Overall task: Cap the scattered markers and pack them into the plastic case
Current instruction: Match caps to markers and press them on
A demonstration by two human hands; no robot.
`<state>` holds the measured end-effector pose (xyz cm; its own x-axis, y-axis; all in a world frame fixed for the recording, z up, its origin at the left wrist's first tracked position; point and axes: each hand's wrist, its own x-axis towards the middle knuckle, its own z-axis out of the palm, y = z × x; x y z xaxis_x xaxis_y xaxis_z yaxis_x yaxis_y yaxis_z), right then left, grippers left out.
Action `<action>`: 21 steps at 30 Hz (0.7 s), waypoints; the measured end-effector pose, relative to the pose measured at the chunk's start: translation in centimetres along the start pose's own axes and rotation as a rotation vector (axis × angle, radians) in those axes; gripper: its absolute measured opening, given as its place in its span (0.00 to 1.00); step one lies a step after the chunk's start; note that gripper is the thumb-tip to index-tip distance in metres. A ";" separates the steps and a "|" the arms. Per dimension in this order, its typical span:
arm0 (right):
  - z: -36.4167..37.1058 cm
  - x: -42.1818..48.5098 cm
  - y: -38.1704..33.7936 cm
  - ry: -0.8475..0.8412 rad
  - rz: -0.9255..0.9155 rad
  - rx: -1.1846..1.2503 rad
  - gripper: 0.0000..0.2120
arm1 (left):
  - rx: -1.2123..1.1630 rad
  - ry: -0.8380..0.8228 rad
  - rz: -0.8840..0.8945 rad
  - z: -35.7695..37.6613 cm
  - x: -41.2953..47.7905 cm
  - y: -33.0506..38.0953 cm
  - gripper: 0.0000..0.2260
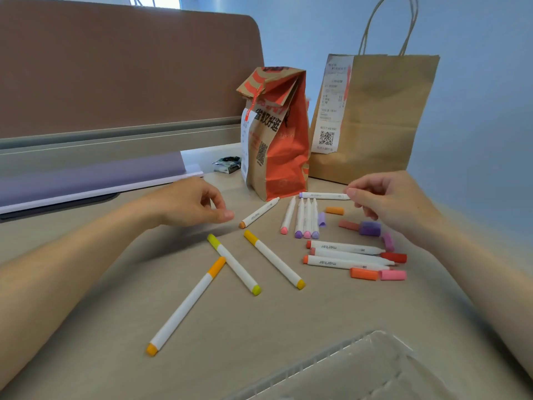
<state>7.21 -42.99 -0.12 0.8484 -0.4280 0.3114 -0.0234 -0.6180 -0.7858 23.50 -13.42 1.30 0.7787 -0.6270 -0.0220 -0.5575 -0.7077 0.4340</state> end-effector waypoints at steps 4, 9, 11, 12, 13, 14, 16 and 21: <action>-1.3 0.7 1.3 -0.018 0.037 -0.099 0.04 | 0.120 -0.008 -0.007 0.4 1.7 2.2 0.15; -1.8 1.3 2.8 -0.040 0.014 -0.285 0.05 | 0.143 -0.028 -0.034 2.4 3.5 4.6 0.17; -1.5 1.4 3.1 -0.080 -0.009 -0.327 0.05 | 0.149 -0.041 -0.047 3.1 3.8 4.8 0.17; -1.4 1.5 3.2 -0.093 -0.018 -0.340 0.05 | 0.154 -0.040 -0.046 3.3 4.0 4.6 0.16; -1.3 1.5 3.3 -0.098 -0.025 -0.351 0.06 | 0.158 -0.039 -0.041 3.3 4.1 4.5 0.15; -1.3 1.6 3.4 -0.098 -0.034 -0.362 0.06 | 0.158 -0.041 -0.036 3.2 4.2 4.2 0.14; -1.0 1.7 3.6 -0.101 -0.045 -0.391 0.07 | 0.143 -0.047 -0.030 3.1 4.2 3.7 0.13; 0.2 2.5 3.9 -0.123 -0.058 -0.502 0.14 | 0.074 -0.040 -0.003 2.1 4.2 3.0 0.10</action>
<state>9.32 -46.33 -2.46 0.9111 -0.3216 0.2580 -0.1996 -0.8916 -0.4064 24.52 -18.87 0.60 0.7692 -0.6363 -0.0593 -0.5763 -0.7308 0.3658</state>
